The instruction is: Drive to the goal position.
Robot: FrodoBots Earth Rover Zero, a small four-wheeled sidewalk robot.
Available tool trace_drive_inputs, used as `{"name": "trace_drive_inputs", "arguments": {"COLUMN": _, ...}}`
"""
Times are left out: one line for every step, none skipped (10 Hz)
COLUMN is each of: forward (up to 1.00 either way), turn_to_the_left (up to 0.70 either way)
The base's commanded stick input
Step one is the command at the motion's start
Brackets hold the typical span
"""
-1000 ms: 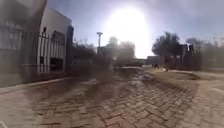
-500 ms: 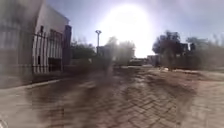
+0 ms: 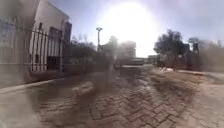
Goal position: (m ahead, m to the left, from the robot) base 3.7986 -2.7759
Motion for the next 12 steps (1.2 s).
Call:
{"name": "trace_drive_inputs", "arguments": {"forward": 1.00, "turn_to_the_left": 0.00}}
{"name": "trace_drive_inputs", "arguments": {"forward": 1.00, "turn_to_the_left": 0.00}}
{"name": "trace_drive_inputs", "arguments": {"forward": 1.00, "turn_to_the_left": 0.00}}
{"name": "trace_drive_inputs", "arguments": {"forward": 1.00, "turn_to_the_left": 0.00}}
{"name": "trace_drive_inputs", "arguments": {"forward": 1.00, "turn_to_the_left": 0.00}}
{"name": "trace_drive_inputs", "arguments": {"forward": 1.00, "turn_to_the_left": 0.00}}
{"name": "trace_drive_inputs", "arguments": {"forward": 1.00, "turn_to_the_left": 0.00}}
{"name": "trace_drive_inputs", "arguments": {"forward": 1.00, "turn_to_the_left": 0.00}}
{"name": "trace_drive_inputs", "arguments": {"forward": 1.00, "turn_to_the_left": 0.00}}
{"name": "trace_drive_inputs", "arguments": {"forward": 1.00, "turn_to_the_left": 0.00}}
{"name": "trace_drive_inputs", "arguments": {"forward": 1.00, "turn_to_the_left": 0.00}}
{"name": "trace_drive_inputs", "arguments": {"forward": 1.00, "turn_to_the_left": 0.00}}
